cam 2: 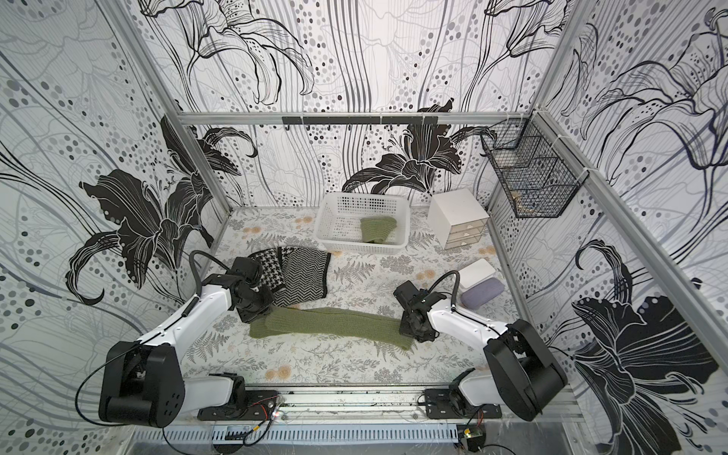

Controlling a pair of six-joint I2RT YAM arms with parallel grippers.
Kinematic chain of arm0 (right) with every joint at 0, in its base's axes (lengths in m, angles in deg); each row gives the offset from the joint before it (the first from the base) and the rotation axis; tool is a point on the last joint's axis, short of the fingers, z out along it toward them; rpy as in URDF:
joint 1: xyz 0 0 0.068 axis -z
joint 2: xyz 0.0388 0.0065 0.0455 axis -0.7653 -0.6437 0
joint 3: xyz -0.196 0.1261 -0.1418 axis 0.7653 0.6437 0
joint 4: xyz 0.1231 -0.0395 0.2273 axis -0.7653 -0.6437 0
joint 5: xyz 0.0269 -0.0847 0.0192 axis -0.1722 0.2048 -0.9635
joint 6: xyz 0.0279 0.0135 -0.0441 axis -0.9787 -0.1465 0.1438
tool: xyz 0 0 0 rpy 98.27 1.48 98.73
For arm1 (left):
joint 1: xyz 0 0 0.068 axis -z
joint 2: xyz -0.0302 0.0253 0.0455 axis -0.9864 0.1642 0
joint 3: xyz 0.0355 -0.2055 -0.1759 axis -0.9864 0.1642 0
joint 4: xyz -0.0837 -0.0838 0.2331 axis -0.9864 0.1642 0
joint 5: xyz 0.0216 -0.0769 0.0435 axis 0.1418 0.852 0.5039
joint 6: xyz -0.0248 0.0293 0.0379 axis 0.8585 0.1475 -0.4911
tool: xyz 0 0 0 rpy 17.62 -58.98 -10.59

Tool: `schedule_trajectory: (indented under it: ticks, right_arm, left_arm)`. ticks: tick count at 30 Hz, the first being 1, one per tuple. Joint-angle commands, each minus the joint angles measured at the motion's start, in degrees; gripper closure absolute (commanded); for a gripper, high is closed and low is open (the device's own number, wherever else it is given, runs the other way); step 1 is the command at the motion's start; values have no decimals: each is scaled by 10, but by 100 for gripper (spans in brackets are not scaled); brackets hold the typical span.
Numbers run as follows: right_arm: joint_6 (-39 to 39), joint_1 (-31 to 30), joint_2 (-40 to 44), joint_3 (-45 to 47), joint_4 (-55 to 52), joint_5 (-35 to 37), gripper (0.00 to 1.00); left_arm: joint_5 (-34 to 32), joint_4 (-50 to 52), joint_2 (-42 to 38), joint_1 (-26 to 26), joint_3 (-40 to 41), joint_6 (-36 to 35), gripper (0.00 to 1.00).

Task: Roll up the scarf and place it into the basket
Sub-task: Fold the scarf at the center of the board.

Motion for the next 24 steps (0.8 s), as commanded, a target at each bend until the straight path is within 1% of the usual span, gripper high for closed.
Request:
schedule_trajectory:
  ticks: [1, 2, 4, 7, 9, 11, 13, 14, 15, 17, 19, 20, 22, 24]
  right_arm:
    - [-6, 2, 25, -60, -140, 135, 100]
    - [-1, 8, 20, -82, -180, 168, 100]
    - [14, 23, 7, -115, -234, 222, 100]
    - [31, 50, -12, -149, -298, 281, 100]
    - [53, 71, -25, -167, -308, 292, 100]
    - [80, 87, -40, -177, -289, 282, 100]
    - [100, 105, -65, -188, -273, 274, 100]
    - [117, 117, -80, -192, -253, 263, 96]
    - [135, 128, -91, -193, -228, 250, 86]
    - [145, 151, -108, -193, -200, 237, 64]
    - [143, 163, -109, -190, -187, 234, 49]
    - [143, 169, -100, -185, -183, 226, 45]
    - [141, 177, -74, -171, -177, 213, 39]
    - [151, 203, -44, -146, -152, 166, 38]
  left_arm:
    - [30, -49, 15, 0, 19, -12, 100]
    - [44, -63, 25, 3, 22, -11, 100]
    - [47, -83, 44, 23, 23, 0, 100]
    - [51, -122, 71, 74, 19, 27, 100]
    - [51, -144, 95, 119, 8, 50, 100]
    - [53, -165, 118, 149, 2, 67, 100]
    - [58, -193, 137, 164, 4, 80, 100]
    - [58, -205, 148, 168, 4, 83, 100]
    - [57, -216, 158, 168, 3, 86, 100]
    - [57, -234, 178, 169, -2, 86, 100]
    - [67, -237, 199, 169, -16, 83, 100]
    - [70, -239, 203, 170, -19, 84, 100]
    - [71, -239, 201, 172, -20, 87, 100]
    - [66, -227, 192, 172, -20, 87, 100]
